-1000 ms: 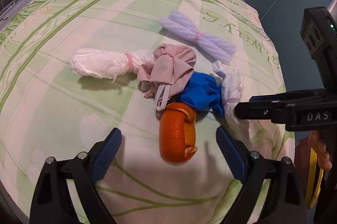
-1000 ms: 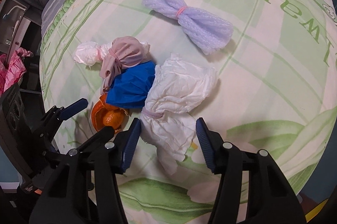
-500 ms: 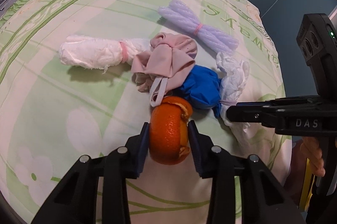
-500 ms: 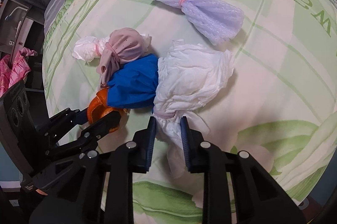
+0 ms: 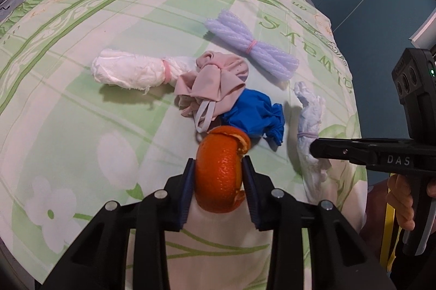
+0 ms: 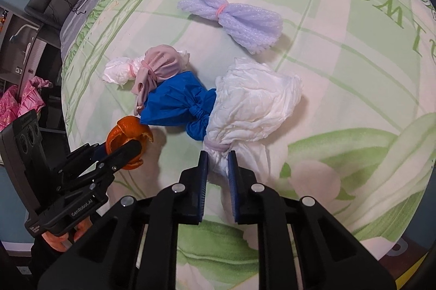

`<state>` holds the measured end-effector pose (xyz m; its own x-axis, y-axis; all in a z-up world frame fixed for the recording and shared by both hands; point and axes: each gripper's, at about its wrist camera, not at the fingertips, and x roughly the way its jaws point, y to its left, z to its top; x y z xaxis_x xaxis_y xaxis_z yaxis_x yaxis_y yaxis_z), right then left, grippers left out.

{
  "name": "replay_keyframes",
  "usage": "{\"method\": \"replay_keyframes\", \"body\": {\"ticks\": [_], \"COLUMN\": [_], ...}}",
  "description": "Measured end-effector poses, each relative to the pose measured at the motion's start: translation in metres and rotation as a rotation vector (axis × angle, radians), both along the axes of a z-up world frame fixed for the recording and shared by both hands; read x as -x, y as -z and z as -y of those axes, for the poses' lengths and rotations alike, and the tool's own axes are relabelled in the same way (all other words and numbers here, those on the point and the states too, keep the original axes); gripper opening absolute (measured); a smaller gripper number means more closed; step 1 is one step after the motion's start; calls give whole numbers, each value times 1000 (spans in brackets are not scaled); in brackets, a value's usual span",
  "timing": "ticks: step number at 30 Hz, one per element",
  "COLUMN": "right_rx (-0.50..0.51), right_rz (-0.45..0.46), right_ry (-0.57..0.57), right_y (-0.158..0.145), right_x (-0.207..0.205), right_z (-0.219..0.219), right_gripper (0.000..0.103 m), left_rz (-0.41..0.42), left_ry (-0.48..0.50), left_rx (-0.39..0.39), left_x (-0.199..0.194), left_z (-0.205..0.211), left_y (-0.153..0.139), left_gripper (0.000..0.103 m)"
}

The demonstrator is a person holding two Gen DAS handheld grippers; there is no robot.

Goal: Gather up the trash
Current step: 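Lift the orange peel and white tissue bundle and carry them over the bin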

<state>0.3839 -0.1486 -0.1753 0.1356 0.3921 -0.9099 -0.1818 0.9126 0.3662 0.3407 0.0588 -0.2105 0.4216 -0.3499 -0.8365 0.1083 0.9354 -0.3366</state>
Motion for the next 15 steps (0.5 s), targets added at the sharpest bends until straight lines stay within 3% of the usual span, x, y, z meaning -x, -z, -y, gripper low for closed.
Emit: {"method": "replay_keyframes", "body": {"ticks": [15], "right_rx": [-52], "right_rz": [73], "right_ry": [42], "right_y": [-41], "right_x": [54], "right_z": [31], "right_gripper": [13], "left_rz": [54], "left_ry": [1], "left_rx": [17], "left_x": [36], "left_z": [0], "left_y": [-34], "left_gripper": [32]}}
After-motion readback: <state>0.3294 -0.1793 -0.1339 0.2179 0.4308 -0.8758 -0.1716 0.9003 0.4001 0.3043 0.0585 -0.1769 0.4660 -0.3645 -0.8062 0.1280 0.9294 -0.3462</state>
